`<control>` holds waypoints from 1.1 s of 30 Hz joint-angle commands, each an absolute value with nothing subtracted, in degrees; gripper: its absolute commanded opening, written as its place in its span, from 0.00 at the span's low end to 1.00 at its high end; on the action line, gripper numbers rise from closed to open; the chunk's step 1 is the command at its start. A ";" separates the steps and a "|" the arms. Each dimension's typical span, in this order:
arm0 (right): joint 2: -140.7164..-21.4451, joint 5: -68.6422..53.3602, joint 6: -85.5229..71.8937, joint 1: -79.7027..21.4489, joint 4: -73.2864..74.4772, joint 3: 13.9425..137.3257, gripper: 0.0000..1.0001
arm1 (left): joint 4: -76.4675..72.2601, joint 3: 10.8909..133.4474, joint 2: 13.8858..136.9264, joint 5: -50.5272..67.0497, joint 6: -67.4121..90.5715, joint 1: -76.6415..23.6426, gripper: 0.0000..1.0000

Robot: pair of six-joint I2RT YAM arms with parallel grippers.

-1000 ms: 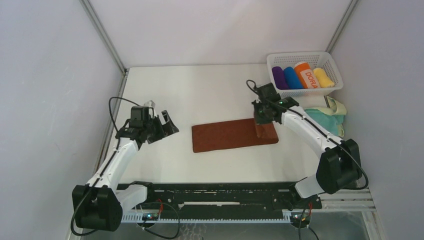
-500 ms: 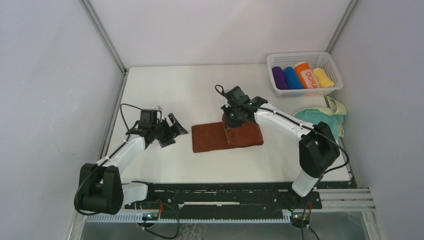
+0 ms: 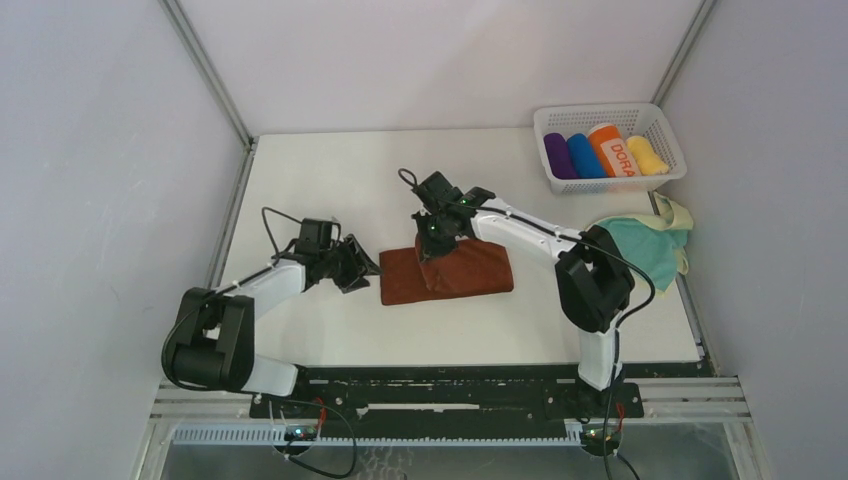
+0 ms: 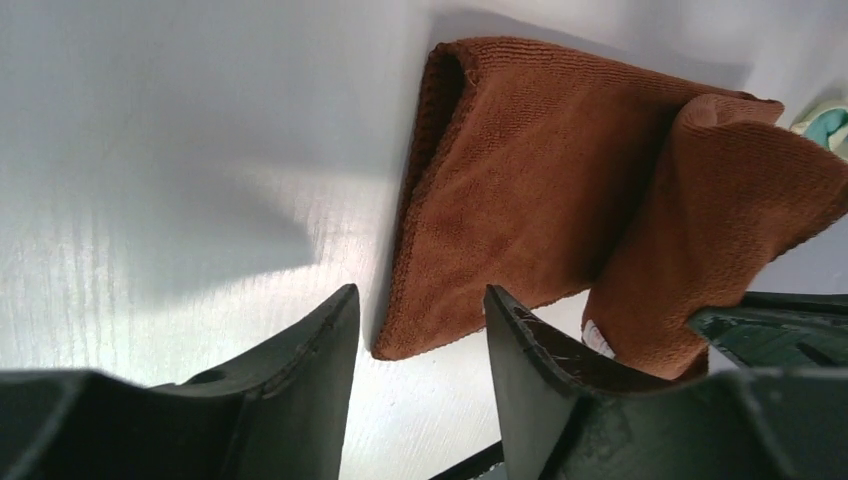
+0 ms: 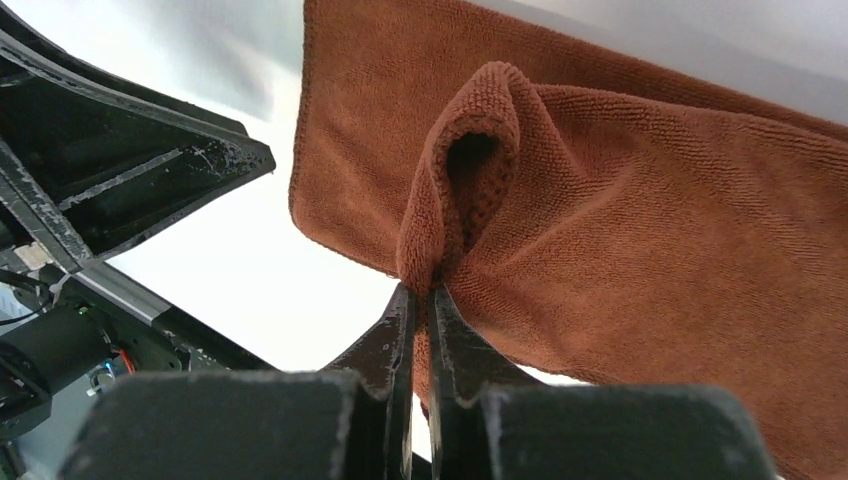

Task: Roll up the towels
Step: Fold the towel at the center of the board.

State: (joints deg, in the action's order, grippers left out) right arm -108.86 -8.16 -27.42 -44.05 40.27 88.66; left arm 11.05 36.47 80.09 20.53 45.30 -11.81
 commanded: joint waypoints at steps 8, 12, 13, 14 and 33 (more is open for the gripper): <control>-112.13 -11.19 -32.97 -45.87 40.69 94.22 0.00 | 6.76 35.71 85.13 18.65 46.49 -15.71 0.40; -110.96 -11.24 -33.72 -46.12 40.81 94.37 0.00 | 6.32 35.21 85.94 17.86 46.52 -16.34 0.36; -110.74 -11.23 -33.93 -46.18 40.93 94.46 0.00 | 6.28 35.16 86.03 17.70 46.45 -16.47 0.35; -110.60 -11.17 -33.98 -46.22 41.01 94.52 0.00 | 6.39 35.13 86.17 17.48 46.41 -16.53 0.34; -112.32 -9.83 -38.57 -47.99 39.14 96.24 0.00 | 7.81 35.60 86.46 16.38 45.44 -17.80 0.32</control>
